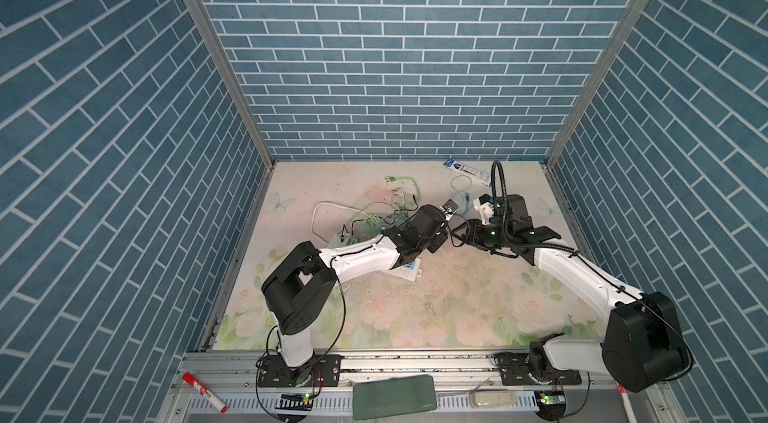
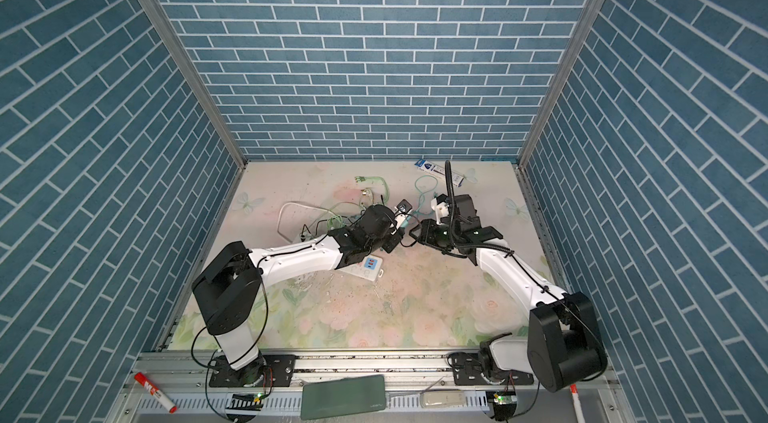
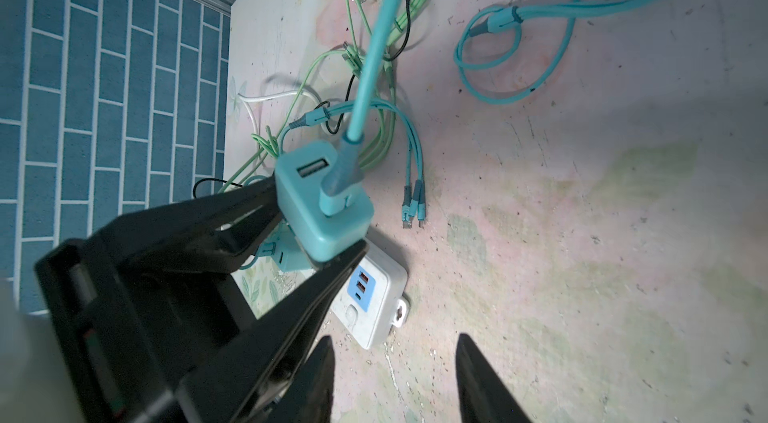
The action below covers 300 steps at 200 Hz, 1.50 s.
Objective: Insert the plug
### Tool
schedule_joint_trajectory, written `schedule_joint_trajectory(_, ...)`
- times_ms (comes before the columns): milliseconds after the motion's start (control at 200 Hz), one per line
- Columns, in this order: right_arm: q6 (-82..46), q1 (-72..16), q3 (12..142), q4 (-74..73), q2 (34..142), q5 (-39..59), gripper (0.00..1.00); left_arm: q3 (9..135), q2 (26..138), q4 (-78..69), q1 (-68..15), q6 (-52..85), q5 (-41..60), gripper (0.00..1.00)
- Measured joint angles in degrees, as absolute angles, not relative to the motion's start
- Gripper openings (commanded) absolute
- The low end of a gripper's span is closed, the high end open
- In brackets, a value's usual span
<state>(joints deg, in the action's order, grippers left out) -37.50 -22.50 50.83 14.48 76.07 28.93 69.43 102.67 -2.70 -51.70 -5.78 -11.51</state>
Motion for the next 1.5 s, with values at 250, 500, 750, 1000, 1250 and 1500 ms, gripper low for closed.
schedule_joint_trajectory(250, -37.12, -22.50, 54.57, 14.20, 78.30, 29.54, 0.48, 68.27, 101.12, -3.51, -51.72, -5.76, -9.87, 0.35)
schedule_joint_trajectory(500, -36.93, -22.50, 57.06, 14.59, 80.01, 30.46, 0.49, 67.29, 99.31, -4.34, -51.77, -5.32, -6.83, 0.35)
schedule_joint_trajectory(750, -36.16, -22.50, 57.76, 14.48, 80.03, 32.67, 0.50, 66.26, 97.69, -5.30, -51.79, -4.84, -2.42, 0.35)
schedule_joint_trajectory(1000, -36.12, -22.50, 57.76, 14.09, 80.07, 34.94, 0.48, 66.26, 97.69, -6.52, -51.79, -4.78, -0.71, 0.35)
schedule_joint_trajectory(1250, -35.64, -22.41, 57.76, 13.85, 80.86, 36.99, 0.34, 66.26, 97.69, -7.31, -51.77, -4.89, -0.40, 0.35)
schedule_joint_trajectory(1500, -32.01, -22.02, 57.76, 12.82, 80.90, 38.13, 0.02, 66.26, 97.69, -7.88, -51.18, -4.27, 0.32, 0.39)
